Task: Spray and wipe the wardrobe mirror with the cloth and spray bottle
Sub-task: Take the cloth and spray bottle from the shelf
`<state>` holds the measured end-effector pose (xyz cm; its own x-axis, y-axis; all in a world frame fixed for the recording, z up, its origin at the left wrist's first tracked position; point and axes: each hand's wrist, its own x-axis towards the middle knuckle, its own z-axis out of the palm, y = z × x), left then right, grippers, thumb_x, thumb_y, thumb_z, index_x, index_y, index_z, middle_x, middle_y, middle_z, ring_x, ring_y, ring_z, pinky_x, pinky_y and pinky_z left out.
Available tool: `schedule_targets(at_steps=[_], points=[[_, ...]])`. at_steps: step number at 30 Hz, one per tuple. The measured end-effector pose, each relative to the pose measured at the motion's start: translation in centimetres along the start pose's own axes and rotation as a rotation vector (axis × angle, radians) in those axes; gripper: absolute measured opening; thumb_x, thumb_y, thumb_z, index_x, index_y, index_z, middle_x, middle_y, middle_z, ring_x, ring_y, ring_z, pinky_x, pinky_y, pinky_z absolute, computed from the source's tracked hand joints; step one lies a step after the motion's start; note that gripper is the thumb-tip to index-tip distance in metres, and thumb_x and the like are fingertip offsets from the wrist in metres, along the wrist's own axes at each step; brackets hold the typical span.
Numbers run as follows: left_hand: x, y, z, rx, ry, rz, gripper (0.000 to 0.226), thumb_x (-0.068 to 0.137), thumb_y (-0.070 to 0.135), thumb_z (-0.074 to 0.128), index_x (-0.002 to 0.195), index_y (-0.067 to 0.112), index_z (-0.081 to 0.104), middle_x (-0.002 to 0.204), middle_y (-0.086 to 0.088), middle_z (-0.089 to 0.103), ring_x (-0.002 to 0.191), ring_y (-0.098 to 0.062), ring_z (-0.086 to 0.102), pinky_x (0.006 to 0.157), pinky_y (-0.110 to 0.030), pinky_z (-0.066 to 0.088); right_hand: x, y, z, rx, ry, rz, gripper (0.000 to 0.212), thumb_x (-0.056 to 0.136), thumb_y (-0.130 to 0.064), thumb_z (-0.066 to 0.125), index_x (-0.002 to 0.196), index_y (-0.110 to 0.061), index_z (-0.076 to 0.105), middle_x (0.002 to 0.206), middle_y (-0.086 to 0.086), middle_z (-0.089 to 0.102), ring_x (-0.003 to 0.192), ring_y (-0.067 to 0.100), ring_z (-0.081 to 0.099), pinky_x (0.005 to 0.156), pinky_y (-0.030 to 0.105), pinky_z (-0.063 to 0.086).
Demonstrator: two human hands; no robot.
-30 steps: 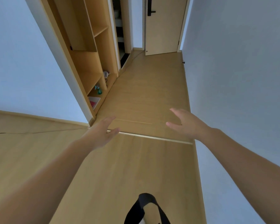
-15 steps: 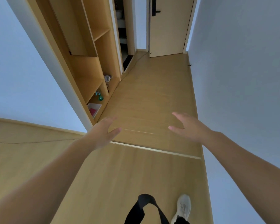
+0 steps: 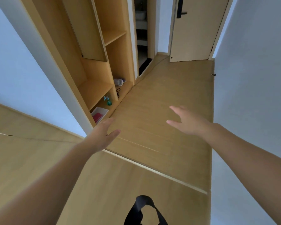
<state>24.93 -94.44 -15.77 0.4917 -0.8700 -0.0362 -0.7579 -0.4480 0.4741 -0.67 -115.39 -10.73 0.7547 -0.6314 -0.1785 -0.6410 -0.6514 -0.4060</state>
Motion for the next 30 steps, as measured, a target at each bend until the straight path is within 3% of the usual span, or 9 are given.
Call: schedule_targets(at_steps=[9, 14, 20, 30], points=[[9.6, 1.5, 1.6, -0.027, -0.045, -0.065, 0.072, 0.085, 0.064, 0.046, 0.146, 0.030, 0.029, 0.148, 0.005, 0.040, 0.135, -0.018, 0.038, 0.105, -0.036, 0.037, 10.0, 4.1, -3.1, -0.002, -0.012, -0.074, 0.071, 0.096, -0.048, 0.050, 0.155, -0.022, 0.018, 0.162, 0.003, 0.016, 0.148, 0.018, 0.015, 0.115, 0.035, 0.019], [16.9, 0.8, 1.6, -0.067, -0.072, -0.043, 0.071, 0.086, 0.065, 0.045, 0.146, 0.031, 0.029, 0.145, 0.005, 0.043, 0.134, -0.017, 0.039, 0.107, -0.044, 0.039, 17.0, 5.1, -4.5, -0.086, 0.011, -0.095, 0.071, 0.096, -0.049, 0.050, 0.154, -0.021, 0.020, 0.161, 0.004, 0.021, 0.146, 0.021, 0.021, 0.113, 0.033, 0.024], [27.2, -0.6, 0.0, -0.083, -0.029, -0.071, 0.065, 0.091, 0.053, 0.051, 0.147, 0.029, 0.028, 0.147, 0.001, 0.040, 0.130, -0.018, 0.043, 0.104, -0.038, 0.040, 26.6, 5.2, -6.9, -0.108, -0.015, -0.078, 0.072, 0.095, -0.052, 0.048, 0.154, -0.024, 0.016, 0.161, 0.002, 0.019, 0.147, 0.021, 0.019, 0.116, 0.040, 0.025], [39.2, -2.6, -3.8, -0.023, 0.013, -0.039, 0.061, 0.095, 0.045, 0.050, 0.147, 0.020, 0.031, 0.145, -0.002, 0.043, 0.128, -0.018, 0.044, 0.094, -0.023, 0.034, 41.0, 4.2, -8.9, -0.117, -0.012, -0.143, 0.072, 0.095, -0.052, 0.049, 0.154, -0.023, 0.018, 0.160, 0.004, 0.021, 0.147, 0.022, 0.021, 0.114, 0.038, 0.024]])
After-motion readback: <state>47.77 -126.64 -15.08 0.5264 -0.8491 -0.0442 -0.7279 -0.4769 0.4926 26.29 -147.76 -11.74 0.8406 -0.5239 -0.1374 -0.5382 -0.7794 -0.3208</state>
